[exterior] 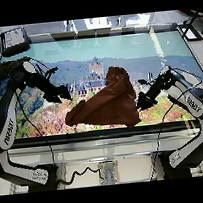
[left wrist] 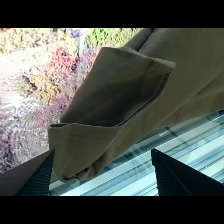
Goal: Fold the shirts.
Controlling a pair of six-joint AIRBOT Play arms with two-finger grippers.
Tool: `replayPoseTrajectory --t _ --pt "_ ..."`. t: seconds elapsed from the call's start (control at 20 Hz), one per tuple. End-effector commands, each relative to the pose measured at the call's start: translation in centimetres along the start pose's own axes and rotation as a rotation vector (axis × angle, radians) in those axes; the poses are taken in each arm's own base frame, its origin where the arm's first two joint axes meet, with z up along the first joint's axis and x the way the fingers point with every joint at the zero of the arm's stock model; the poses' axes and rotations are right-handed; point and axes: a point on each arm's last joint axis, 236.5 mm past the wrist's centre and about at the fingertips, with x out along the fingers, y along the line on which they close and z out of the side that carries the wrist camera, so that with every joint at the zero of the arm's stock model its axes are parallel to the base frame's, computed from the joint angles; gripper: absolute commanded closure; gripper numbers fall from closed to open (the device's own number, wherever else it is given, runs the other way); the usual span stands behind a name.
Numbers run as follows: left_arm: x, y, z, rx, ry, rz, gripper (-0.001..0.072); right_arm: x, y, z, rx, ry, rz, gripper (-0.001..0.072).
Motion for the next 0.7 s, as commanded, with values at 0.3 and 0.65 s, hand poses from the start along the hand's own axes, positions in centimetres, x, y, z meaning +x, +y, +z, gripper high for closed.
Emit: replayPoseTrajectory --t 0.3,0.65 --pt "4.8 2.1 -2.3 0.001 0.157 -0.030 0.0030 3.0 0.9 -0.4 -0.010 -0.016 0.137 0.0369" --pt "6.1 3.1 -3.1 0.025 0.223 -0.031 0.0074 2.8 1.9 -0.2 -0.034 -0.027 0.177 0.0371"
